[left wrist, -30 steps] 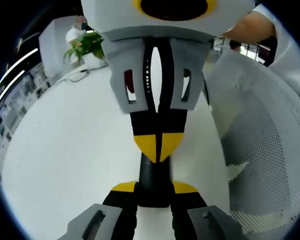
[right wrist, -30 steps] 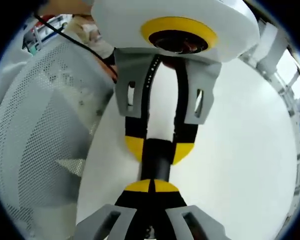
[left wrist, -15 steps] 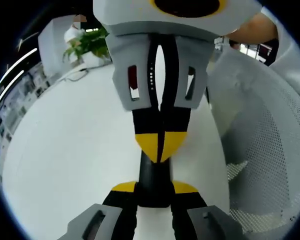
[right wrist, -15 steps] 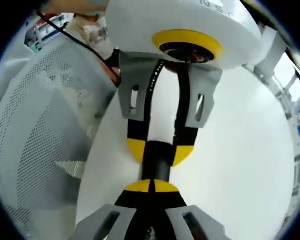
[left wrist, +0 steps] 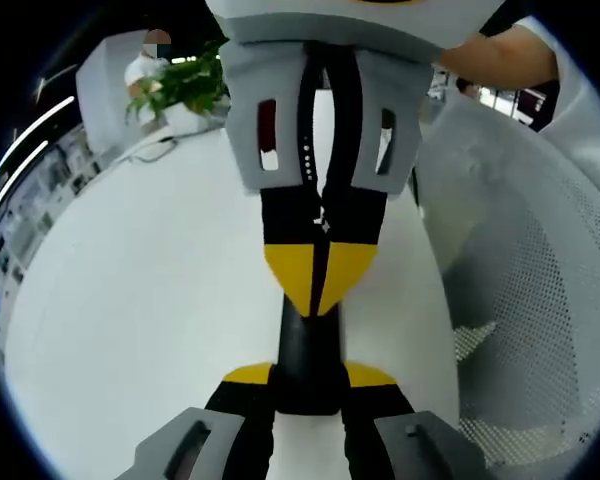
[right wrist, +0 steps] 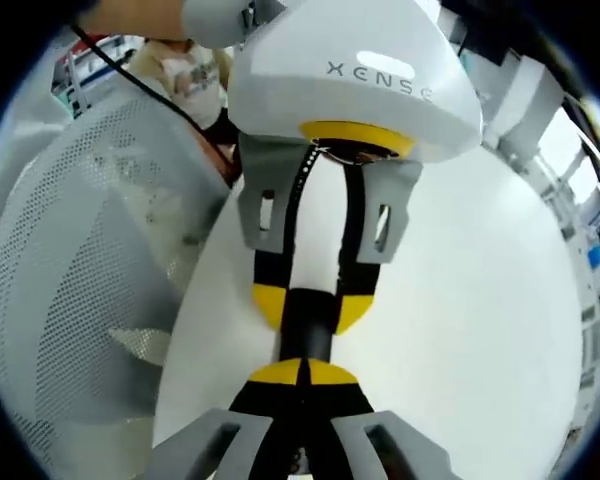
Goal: Press the specified remote control buttons in sequence, fully releasing each button before pressing the next.
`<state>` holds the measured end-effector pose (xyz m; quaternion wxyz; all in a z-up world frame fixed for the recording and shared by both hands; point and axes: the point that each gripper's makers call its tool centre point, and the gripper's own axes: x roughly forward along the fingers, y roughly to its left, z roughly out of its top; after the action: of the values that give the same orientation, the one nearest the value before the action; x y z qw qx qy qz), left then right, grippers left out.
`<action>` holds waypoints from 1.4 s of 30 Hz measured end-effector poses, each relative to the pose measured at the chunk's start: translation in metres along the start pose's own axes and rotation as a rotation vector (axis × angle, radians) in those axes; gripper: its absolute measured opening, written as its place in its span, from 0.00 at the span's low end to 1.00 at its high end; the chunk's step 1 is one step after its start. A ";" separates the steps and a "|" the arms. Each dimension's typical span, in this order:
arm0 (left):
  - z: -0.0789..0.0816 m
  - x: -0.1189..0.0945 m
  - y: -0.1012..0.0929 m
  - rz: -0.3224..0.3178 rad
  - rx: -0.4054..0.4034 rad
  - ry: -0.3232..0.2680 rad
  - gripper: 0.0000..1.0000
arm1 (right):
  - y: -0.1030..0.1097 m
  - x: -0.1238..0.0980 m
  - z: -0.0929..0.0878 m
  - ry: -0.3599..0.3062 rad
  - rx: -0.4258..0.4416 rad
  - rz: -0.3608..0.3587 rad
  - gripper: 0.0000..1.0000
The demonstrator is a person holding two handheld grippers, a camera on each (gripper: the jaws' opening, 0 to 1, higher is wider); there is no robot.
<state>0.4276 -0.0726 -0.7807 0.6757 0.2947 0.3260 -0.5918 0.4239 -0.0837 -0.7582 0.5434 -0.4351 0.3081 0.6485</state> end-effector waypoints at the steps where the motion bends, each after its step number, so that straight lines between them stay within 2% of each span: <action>1: 0.000 0.000 0.000 0.000 0.000 0.001 0.24 | -0.001 -0.001 0.000 0.000 0.005 -0.003 0.00; 12: -0.001 0.000 0.000 -0.002 0.002 0.011 0.24 | -0.004 -0.011 0.001 -0.030 0.034 -0.036 0.00; 28: -0.001 0.000 0.001 0.000 -0.001 0.011 0.24 | -0.007 -0.019 -0.001 -0.037 0.049 -0.060 0.00; 31: -0.001 0.000 0.001 -0.001 0.000 0.013 0.24 | -0.004 -0.019 -0.003 -0.029 0.085 -0.050 0.15; 34: -0.001 0.000 0.001 0.000 0.001 0.017 0.24 | -0.003 -0.018 -0.006 -0.019 0.061 -0.057 0.11; 42: 0.000 0.000 0.000 0.000 0.002 0.017 0.24 | 0.001 -0.016 -0.012 -0.048 0.093 -0.055 0.15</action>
<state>0.4278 -0.0728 -0.7808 0.6727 0.3006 0.3311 -0.5895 0.4265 -0.1014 -0.7486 0.5879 -0.4021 0.3125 0.6285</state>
